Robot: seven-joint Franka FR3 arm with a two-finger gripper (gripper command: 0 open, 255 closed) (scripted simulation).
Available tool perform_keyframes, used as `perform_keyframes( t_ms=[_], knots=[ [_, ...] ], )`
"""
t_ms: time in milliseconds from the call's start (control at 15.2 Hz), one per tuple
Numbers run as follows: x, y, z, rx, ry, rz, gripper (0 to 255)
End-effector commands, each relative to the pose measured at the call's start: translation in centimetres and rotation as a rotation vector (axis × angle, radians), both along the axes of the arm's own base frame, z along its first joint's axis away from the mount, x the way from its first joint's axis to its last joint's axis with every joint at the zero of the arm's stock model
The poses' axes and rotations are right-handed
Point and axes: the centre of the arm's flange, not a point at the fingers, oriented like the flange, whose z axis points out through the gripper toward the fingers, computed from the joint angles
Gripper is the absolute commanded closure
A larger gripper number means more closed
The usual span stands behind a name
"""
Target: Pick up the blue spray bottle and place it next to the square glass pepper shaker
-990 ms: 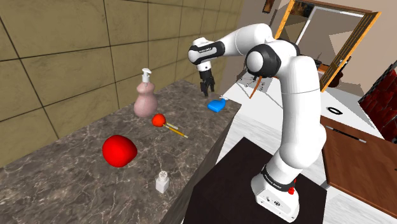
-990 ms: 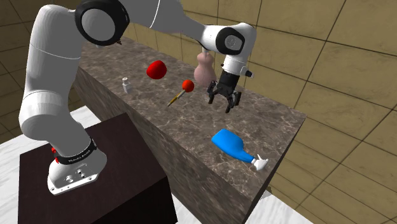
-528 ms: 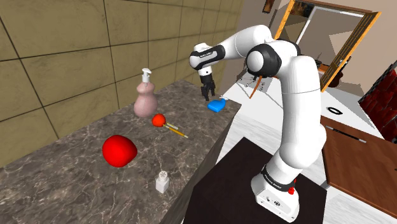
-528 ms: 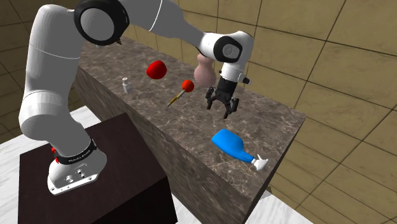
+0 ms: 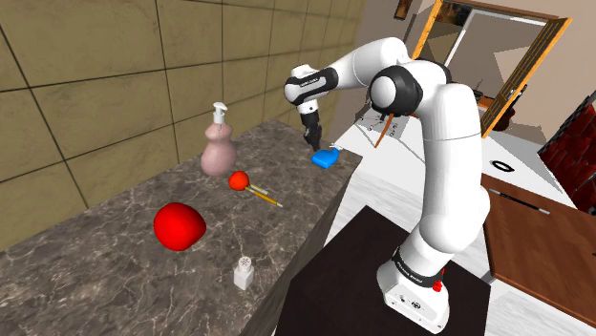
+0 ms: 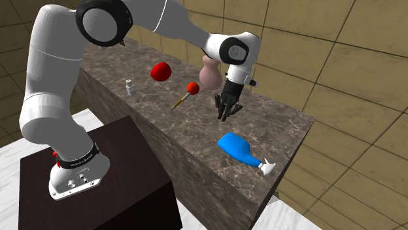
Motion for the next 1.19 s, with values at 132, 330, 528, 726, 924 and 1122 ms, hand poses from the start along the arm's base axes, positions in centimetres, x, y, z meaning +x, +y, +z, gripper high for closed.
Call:
perform_keyframes(
  t_ms=[132,330,528,726,924,1122],
  knots=[
    [0.0,0.0,0.0,0.0,0.0,0.0,255],
    [0.0,0.0,0.0,0.0,0.0,0.0,255],
    [-1.2,-0.9,0.1,0.027,-0.021,0.081,0],
    [-4.5,-4.0,0.0,0.109,-0.084,0.323,0],
    [-6.9,-7.9,-0.5,0.191,-0.147,0.565,0],
    [-8.2,-12.1,-1.4,0.273,-0.21,0.807,0]
  ],
)
